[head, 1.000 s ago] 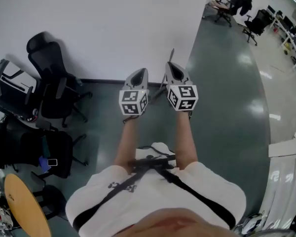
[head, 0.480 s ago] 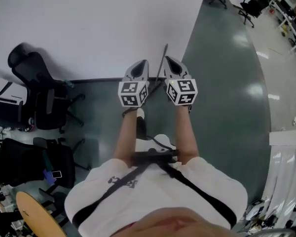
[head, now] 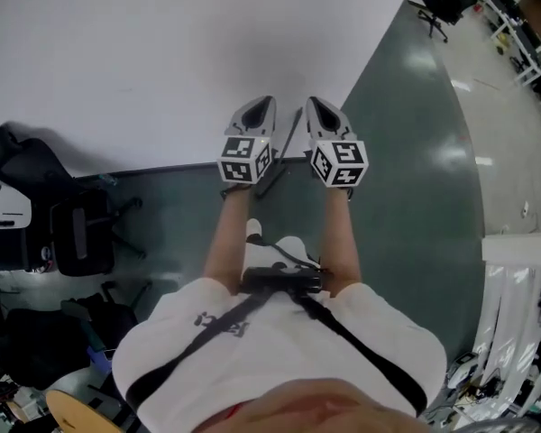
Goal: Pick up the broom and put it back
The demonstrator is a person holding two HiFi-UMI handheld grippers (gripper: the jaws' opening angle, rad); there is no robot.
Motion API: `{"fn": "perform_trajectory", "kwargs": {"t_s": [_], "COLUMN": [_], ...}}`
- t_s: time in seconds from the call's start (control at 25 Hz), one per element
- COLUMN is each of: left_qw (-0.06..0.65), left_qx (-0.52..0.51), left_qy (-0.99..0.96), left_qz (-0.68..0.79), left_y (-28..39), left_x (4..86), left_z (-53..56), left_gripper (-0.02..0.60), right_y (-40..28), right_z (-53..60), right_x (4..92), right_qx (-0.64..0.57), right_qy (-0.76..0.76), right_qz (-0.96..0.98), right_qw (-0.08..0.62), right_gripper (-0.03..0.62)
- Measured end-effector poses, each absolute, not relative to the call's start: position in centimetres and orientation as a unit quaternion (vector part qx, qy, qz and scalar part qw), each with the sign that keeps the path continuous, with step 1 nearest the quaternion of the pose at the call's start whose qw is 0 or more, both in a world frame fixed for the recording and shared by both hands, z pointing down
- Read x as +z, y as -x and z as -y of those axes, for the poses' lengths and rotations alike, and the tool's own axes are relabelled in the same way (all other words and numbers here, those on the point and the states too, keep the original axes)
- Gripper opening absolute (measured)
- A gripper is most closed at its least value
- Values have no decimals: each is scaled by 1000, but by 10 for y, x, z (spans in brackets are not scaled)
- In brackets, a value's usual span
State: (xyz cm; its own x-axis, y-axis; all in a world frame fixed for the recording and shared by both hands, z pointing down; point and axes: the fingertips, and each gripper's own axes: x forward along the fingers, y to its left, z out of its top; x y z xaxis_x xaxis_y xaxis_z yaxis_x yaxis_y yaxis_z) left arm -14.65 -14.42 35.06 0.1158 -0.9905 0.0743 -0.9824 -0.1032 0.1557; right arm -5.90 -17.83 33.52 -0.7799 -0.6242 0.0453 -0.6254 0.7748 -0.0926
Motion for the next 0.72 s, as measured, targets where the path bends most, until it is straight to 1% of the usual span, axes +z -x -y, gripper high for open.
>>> {"fn": "perform_trajectory", "kwargs": {"t_s": [0.12,0.28,0.52,0.72], "left_qw": [93,116,150,204], "left_qx": [-19,-22,6,27], "left_qy": [-755,-758,-768,-756], "left_qz": [649,642,623,621], "left_y": [174,198,180,174], "left_x": [367,390,445,511], "left_z": [174,205,243,255], "left_gripper": [11,12,12,11], "right_y": [82,92,70,57], "right_z": [207,237,280,295], "right_x": [348,374,443,515], "right_qx": [55,69,115,156], "right_qy": [-344,-357,-369,-370], "right_qz": [937,931,919,908], "right_qw": [11,30,79,122], "right_gripper": [-3,-3,-3,-3]}}
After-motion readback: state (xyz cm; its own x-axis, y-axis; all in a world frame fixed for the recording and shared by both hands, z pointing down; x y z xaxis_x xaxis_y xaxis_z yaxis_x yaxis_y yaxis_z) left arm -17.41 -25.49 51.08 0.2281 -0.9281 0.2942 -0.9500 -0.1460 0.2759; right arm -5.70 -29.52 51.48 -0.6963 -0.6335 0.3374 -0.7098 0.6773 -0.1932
